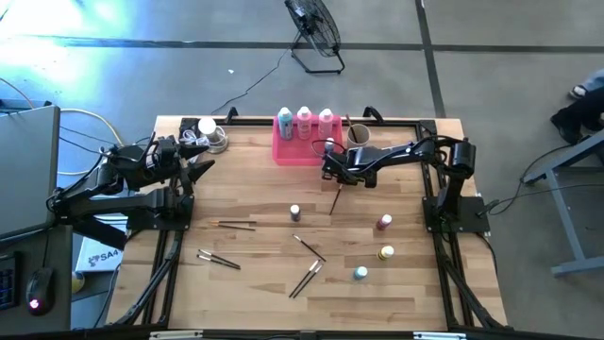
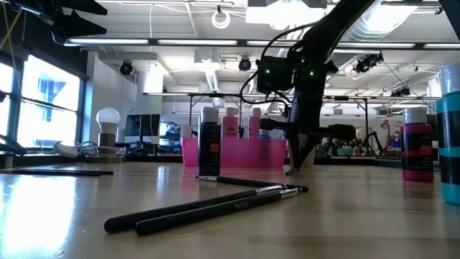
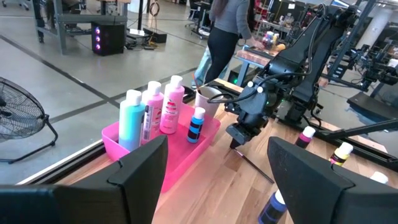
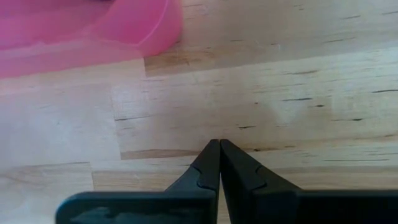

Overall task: Pick & Place Paint Supplies
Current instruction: Put the silver paintbrush into the white cup

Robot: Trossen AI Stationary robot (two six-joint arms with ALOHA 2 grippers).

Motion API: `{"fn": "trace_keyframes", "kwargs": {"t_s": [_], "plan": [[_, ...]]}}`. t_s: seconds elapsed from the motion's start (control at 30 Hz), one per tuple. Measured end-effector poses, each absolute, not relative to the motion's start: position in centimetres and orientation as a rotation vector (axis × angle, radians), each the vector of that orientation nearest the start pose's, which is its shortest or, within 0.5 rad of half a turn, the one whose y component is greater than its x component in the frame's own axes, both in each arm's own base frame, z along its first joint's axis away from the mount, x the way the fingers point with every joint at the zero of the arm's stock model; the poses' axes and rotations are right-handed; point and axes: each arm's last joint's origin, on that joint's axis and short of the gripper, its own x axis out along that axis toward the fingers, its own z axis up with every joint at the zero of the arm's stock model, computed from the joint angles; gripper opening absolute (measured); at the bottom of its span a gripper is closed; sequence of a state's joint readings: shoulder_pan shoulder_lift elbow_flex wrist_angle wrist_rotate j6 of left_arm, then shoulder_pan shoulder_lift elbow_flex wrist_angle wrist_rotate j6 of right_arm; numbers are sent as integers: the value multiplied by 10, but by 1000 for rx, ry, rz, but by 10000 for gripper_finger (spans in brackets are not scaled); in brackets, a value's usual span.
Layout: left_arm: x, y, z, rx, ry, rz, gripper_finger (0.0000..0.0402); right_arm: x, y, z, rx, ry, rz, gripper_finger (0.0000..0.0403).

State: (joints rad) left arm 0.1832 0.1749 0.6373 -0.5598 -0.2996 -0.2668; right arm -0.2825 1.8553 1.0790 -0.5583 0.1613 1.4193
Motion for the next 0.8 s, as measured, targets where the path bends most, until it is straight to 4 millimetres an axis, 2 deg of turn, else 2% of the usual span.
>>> {"fn": "trace_keyframes", "kwargs": {"t_s": [0.8], "plan": [[45, 17, 303, -256, 30, 493, 271, 322, -98, 135, 1216, 827, -1226, 3]]}}
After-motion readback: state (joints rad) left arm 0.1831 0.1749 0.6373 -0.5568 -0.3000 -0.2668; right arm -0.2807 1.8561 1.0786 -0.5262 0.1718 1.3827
